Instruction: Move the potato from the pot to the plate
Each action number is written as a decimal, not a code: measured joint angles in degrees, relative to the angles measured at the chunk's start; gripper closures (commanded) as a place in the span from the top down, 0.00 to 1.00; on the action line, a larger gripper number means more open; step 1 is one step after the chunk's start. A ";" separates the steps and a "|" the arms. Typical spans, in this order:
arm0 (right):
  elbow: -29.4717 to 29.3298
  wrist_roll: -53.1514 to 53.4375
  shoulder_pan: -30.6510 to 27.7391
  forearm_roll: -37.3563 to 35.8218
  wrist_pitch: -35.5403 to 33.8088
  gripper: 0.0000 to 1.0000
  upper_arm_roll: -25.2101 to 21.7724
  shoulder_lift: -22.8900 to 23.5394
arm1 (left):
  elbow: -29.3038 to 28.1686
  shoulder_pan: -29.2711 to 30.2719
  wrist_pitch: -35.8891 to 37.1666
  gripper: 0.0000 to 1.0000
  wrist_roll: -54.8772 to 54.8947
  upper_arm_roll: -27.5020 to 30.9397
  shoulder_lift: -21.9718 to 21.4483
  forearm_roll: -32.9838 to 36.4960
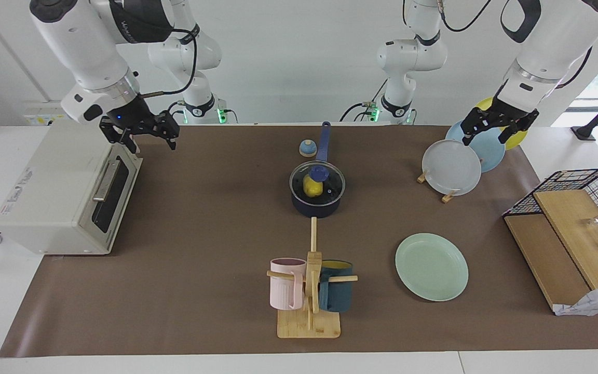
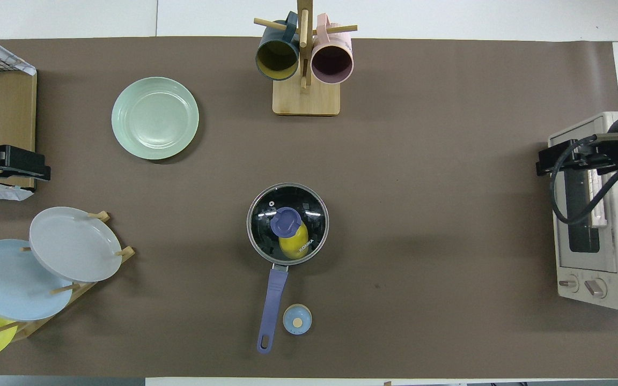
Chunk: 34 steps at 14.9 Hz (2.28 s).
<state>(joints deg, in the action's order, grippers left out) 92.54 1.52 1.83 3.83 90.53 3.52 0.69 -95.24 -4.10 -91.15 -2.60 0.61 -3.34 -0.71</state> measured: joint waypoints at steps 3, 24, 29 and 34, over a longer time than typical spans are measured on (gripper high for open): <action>-5.85 5.83 8.65 0.08 -0.34 1.00 0.32 4.17 | 0.00 0.00 0.00 1.00 0.00 0.00 0.00 0.00; 9.08 28.13 36.07 -4.83 31.00 1.00 0.54 14.04 | 0.00 0.00 0.00 1.00 -0.01 0.00 0.00 0.00; 10.00 28.20 37.42 -7.63 33.59 1.00 0.53 15.13 | 0.00 0.00 0.00 1.00 -0.01 0.00 0.00 0.00; 10.56 28.20 37.43 -7.84 35.62 0.92 0.47 15.13 | 0.00 0.00 0.00 1.00 -0.01 0.00 0.00 0.00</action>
<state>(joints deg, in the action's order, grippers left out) 103.10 29.72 39.26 -4.01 126.15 3.99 15.83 -95.24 -4.10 -91.15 -2.61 0.61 -3.34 -0.71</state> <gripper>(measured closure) 0.000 0.000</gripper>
